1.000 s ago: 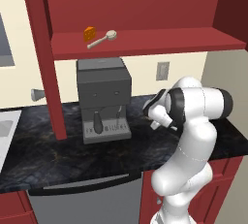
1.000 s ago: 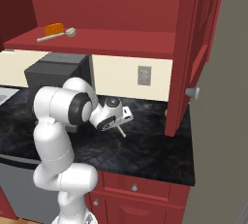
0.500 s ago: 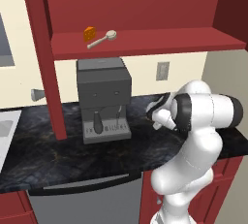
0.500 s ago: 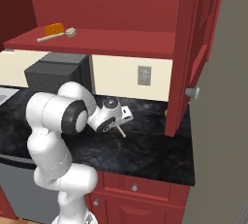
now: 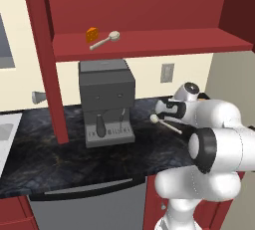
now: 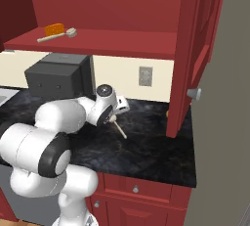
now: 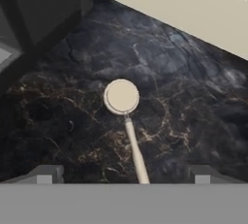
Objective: Pick the dish brush and dish brush from the cabinet and place them on the counter.
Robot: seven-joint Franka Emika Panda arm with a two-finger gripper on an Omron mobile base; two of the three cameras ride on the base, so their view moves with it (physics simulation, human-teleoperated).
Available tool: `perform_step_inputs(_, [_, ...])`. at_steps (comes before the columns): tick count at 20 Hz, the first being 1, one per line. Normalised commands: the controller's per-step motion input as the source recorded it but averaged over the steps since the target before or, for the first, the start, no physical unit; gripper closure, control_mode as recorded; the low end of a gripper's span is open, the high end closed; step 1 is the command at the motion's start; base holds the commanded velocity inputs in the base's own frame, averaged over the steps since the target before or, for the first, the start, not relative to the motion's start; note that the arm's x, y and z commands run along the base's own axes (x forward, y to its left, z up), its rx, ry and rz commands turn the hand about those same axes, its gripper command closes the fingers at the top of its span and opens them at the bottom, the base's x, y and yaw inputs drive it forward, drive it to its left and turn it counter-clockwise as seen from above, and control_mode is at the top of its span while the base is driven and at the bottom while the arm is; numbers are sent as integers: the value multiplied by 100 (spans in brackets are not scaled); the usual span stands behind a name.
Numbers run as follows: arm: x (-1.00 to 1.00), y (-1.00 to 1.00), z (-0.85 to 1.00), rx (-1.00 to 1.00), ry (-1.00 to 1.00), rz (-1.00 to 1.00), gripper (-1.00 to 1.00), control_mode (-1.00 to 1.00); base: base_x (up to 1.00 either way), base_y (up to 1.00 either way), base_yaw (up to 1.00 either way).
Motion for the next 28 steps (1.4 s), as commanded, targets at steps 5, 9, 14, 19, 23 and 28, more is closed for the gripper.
perform_step_inputs(5, [-21,6,79,8,6,-8,-100,-100,0,0,0])
perform_step_inputs(9, [-36,0,10,11,9,-23,-100,-100,0,0,0])
perform_step_inputs(14, [-45,0,39,13,3,-24,-100,-100,0,0,0])
perform_step_inputs(19, [-46,2,60,12,0,-18,-100,-100,0,0,0])
perform_step_inputs(23, [-63,3,26,6,-6,-12,-100,-100,0,0,0])
perform_step_inputs(28, [-61,17,21,0,-10,-9,-100,-100,0,0,0])
